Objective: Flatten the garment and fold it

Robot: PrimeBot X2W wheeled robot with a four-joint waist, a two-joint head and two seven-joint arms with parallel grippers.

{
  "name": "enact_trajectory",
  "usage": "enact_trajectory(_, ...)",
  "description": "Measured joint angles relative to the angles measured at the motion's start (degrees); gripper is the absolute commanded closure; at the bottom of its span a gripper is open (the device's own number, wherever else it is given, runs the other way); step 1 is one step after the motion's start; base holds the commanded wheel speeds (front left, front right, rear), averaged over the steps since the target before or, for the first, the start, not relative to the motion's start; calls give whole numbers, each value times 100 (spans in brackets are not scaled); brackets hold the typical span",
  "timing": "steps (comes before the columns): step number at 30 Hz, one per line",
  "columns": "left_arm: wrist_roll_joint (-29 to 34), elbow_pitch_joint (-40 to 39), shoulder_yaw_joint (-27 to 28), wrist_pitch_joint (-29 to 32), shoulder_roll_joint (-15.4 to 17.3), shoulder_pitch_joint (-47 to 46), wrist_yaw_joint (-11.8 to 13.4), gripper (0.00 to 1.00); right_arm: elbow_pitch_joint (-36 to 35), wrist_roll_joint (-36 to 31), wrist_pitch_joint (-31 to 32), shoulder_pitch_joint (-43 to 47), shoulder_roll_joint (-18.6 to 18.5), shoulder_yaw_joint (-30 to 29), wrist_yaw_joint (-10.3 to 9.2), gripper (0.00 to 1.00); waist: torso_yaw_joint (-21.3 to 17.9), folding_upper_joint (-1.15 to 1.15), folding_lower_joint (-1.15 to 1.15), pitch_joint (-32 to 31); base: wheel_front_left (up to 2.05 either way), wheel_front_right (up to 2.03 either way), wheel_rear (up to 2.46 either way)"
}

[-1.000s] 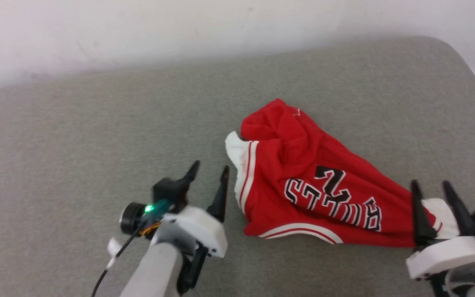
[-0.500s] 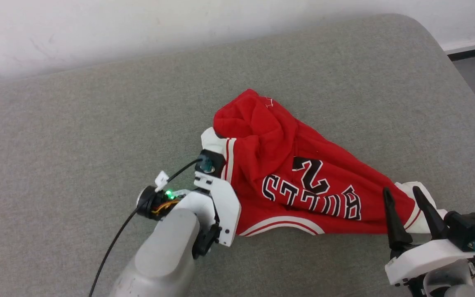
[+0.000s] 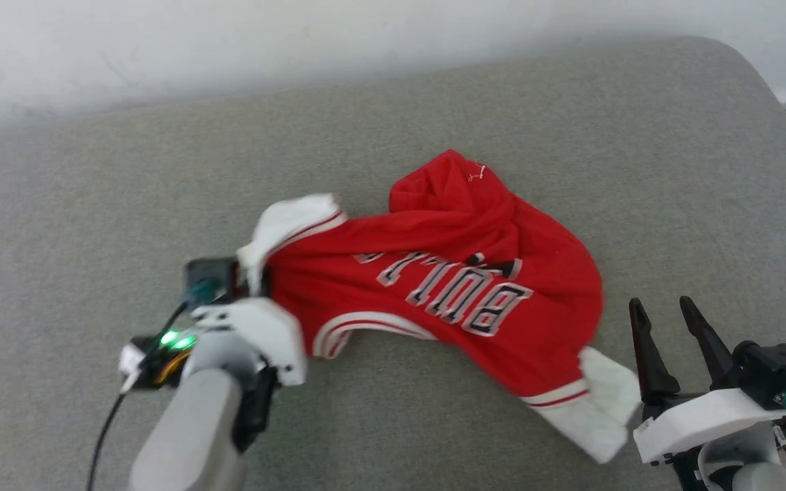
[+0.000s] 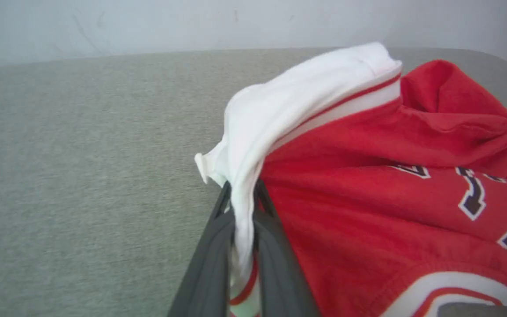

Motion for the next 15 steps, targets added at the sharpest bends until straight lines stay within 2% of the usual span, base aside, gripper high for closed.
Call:
enact_trajectory(5,-182,-447,421,54,393,767,369,100,-19,-11,123,6,-1,51,0,0,218,0,0,-25,0,0,0)
enact_trajectory(8,-301,-703,554,194,485,1193,492,100,-15,-16,463,35,-3,203,-1,0,350,0,0,-43,0,0,0)
enact_trajectory(9,-336,-781,567,234,487,1313,504,73,-18,-40,621,68,-4,276,-1,0,393,0,0,-49,0,0,0)
enact_trajectory(10,-379,-875,577,233,475,1427,504,29,-24,-74,792,114,1,354,-1,0,435,0,0,-57,0,0,0)
enact_trajectory(11,-423,-962,579,219,454,1514,503,0,-37,-87,973,162,1,436,-1,0,476,0,0,-64,0,0,0)
enact_trajectory(15,-556,-1302,666,-331,339,1746,432,0,-176,-252,1796,375,-9,635,0,0,619,0,0,-86,0,0,0)
